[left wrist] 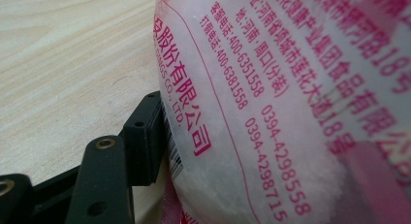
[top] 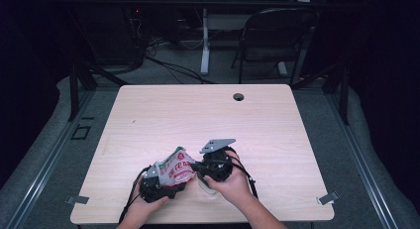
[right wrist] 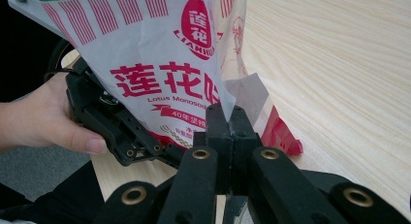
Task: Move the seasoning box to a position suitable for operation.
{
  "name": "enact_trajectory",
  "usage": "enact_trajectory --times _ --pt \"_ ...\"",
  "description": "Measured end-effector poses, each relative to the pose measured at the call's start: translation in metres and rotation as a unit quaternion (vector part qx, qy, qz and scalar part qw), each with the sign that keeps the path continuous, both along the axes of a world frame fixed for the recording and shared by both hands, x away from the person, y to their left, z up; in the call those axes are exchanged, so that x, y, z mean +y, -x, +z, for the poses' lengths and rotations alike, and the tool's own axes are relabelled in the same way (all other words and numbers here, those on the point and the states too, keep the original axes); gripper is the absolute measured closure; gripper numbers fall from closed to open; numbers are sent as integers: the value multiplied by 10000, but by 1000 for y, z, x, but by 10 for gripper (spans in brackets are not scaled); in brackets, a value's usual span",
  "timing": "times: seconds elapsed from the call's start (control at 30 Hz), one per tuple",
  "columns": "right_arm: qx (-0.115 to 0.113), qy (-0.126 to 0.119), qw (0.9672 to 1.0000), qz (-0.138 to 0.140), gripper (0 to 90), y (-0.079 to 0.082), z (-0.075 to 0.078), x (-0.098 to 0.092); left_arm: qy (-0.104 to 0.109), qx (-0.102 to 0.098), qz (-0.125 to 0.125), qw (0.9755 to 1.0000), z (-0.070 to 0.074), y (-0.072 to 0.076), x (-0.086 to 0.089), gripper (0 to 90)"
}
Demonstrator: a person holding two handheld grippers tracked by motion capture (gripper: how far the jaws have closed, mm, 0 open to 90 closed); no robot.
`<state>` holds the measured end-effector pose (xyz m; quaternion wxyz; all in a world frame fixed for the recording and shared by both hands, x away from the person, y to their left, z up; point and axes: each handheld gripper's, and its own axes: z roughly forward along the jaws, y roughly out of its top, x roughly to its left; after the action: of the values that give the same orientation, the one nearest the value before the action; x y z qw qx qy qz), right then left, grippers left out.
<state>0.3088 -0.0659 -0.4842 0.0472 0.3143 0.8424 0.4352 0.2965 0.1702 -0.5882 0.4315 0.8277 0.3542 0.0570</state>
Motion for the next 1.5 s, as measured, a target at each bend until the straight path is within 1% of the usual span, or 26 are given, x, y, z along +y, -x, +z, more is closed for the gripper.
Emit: enact_trajectory --times 0.17,0.2,0.37,0.53,0.67,0.7,0.83,0.87,0.9,0.97,1.07,1.2,1.23,1.33,1.37,1.4,1.43,1.47,1.5 --pt "2 -2 10000 -18 900 0 0 0 25 34 11 10000 0 0 0 430" --pt "4 28 10000 0 900 0 0 0 28 40 13 10000 -1 -1 0 436" --pt "18 -13 10000 -14 900 -1 -1 -1 9 33 25 10000 0 0 0 471" --pt "25 -10 10000 -6 900 -1 -1 -2 43 41 51 10000 0 -1 0 503" --pt "30 -10 10000 5 900 -1 -1 -2 16 19 68 10000 0 0 0 515" --pt "36 -33 10000 -6 900 -1 -1 -2 11 -17 77 10000 0 0 -1 517" --pt "45 -32 10000 -7 900 -2 -2 -3 44 -17 116 9999 0 1 -1 531" --pt "43 -38 10000 -9 900 -2 -2 -4 26 -12 92 10000 0 0 -1 534" --pt "39 -40 10000 -15 900 -2 -2 -4 62 17 110 9999 0 0 -1 538" --pt "24 -54 10000 -33 900 -2 -2 -4 85 -16 143 9999 0 0 -1 544" --pt "49 -69 9999 -57 900 -2 -1 -6 47 -32 135 9999 1 0 -2 552" --pt "43 -81 10000 -17 900 -3 0 -7 28 -56 160 9999 3 1 -2 556" --pt "44 -97 9999 -25 900 -3 0 -7 -52 -117 171 9998 4 1 -2 557" --pt "33 -95 9999 -26 900 -3 0 -8 -74 -161 194 9997 5 2 -2 558" --pt "33 -109 9999 -38 900 -3 0 -8 -102 -175 225 9995 6 2 -3 558" --pt "44 -127 9999 -37 900 -3 0 -8 -133 -203 220 9995 7 2 -2 559" --pt "40 -124 9999 -34 900 -3 0 -8 -200 -249 165 9994 8 2 -1 559" --pt "40 -120 9999 -32 900 -3 1 -8 -182 -236 184 9994 8 2 -2 560" --pt "34 -134 9999 -32 900 -3 1 -8 -240 -277 172 9992 9 2 -1 560"
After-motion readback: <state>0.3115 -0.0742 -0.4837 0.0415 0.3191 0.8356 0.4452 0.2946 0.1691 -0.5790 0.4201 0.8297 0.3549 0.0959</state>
